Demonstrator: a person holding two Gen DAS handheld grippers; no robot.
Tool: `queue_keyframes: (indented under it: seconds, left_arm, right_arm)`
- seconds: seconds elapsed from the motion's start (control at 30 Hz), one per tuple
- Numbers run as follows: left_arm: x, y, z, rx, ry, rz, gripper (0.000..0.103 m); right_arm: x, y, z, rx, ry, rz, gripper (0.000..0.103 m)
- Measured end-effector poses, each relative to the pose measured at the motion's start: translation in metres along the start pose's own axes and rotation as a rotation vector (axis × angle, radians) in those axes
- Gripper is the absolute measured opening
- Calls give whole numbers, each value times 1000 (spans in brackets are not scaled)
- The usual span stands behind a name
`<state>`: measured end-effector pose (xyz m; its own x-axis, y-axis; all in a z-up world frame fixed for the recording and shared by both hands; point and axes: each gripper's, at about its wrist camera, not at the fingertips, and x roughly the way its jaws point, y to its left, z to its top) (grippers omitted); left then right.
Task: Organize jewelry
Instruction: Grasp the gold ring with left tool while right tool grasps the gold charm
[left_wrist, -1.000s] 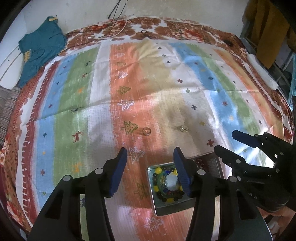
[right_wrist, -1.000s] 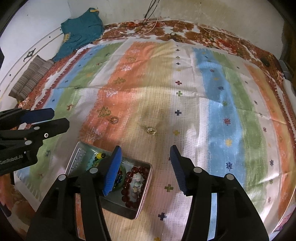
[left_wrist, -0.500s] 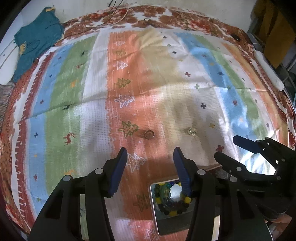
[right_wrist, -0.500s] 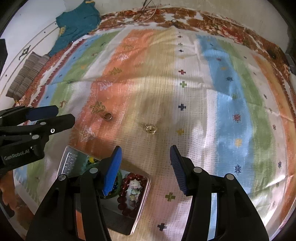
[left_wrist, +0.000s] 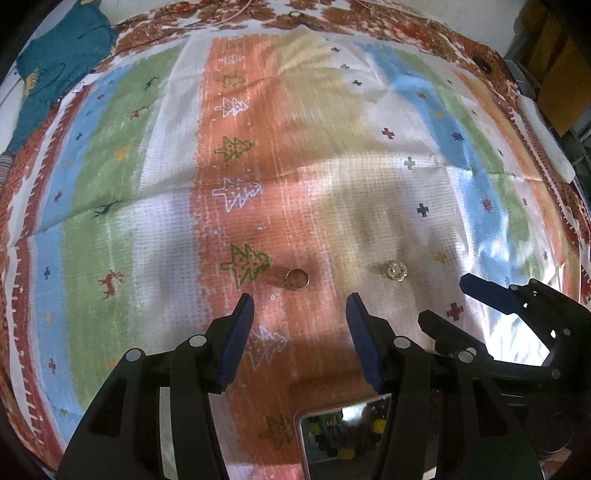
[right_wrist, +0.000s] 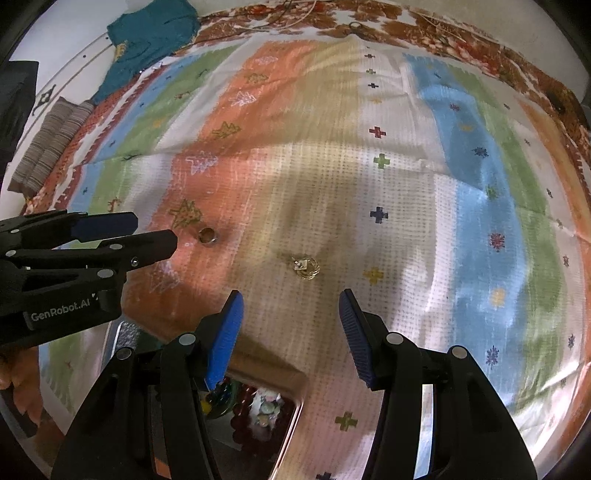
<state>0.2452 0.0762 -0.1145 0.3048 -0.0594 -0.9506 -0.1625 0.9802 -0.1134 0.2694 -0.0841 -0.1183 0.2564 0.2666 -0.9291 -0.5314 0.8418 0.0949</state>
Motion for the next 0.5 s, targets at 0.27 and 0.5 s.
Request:
queue_keyframes:
  seconds: [0.27, 0.5]
  left_arm:
    - [20, 4, 10, -9, 38, -9, 50]
    - [36, 1, 16, 9, 77, -23, 44]
  right_arm:
    - [22, -5, 10, 3, 38, -8, 54]
    - [39, -5, 17, -2, 65, -10, 54]
